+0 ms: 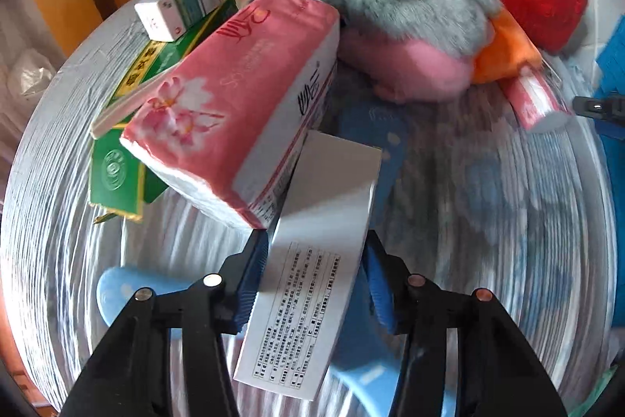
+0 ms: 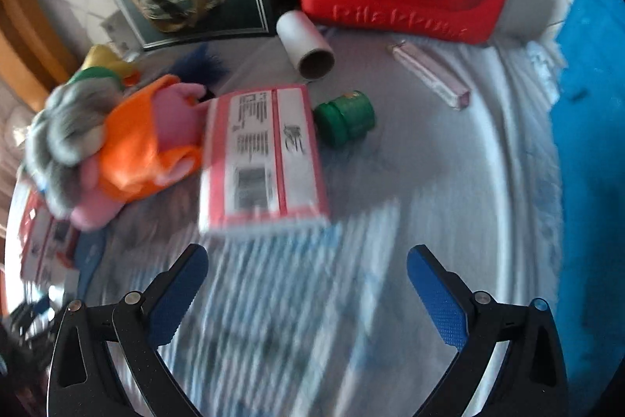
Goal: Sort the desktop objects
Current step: 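Grasp the white box with the left gripper while the right grasps the pink tissue pack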
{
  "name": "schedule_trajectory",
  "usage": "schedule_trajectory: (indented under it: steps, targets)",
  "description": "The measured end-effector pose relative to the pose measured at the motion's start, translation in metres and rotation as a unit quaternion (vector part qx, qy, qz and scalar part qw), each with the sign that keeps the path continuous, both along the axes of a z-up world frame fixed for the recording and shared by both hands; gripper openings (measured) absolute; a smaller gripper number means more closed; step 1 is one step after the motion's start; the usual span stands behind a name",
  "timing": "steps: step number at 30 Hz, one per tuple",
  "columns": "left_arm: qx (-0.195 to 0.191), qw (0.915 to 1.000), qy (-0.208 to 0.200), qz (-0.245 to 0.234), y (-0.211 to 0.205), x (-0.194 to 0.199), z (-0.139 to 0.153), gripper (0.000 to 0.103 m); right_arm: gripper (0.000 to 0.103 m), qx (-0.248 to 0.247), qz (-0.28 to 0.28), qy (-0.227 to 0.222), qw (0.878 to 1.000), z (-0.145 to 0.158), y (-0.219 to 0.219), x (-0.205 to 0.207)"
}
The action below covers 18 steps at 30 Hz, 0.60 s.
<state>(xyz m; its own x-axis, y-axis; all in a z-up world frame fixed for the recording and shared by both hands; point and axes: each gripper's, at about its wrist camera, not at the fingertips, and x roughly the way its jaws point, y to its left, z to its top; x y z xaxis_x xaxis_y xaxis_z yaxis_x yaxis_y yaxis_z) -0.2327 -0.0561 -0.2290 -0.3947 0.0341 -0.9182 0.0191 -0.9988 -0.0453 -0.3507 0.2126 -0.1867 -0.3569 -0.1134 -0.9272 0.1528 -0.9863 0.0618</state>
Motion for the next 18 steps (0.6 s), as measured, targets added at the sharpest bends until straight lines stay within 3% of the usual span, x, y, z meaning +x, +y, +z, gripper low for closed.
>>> schedule_trajectory:
  steps: [5,9,11,13,18]
  targets:
    - [0.012,0.9997,-0.005,0.02,0.008,-0.014,-0.003,0.048,0.103,0.017,0.033,-0.025,0.999,-0.026,-0.032,-0.033]
    - [0.012,0.9996,-0.009,0.024,0.016,-0.019,-0.001,0.048,0.103,0.019,0.029,-0.042,0.998,-0.042,-0.032,-0.039]
    - [0.007,0.9997,-0.007,0.023,0.02,-0.019,0.002,0.047,0.103,0.013,0.027,-0.043,0.999,-0.039,-0.026,-0.027]
    - [0.008,0.9998,-0.004,0.019,0.025,-0.017,0.004,0.045,0.089,0.011,0.037,-0.036,0.999,-0.033,-0.021,-0.008]
    - [0.006,1.0,0.005,0.001,0.043,-0.005,0.013,0.045,0.088,0.01,0.043,-0.056,0.997,-0.029,-0.003,0.049]
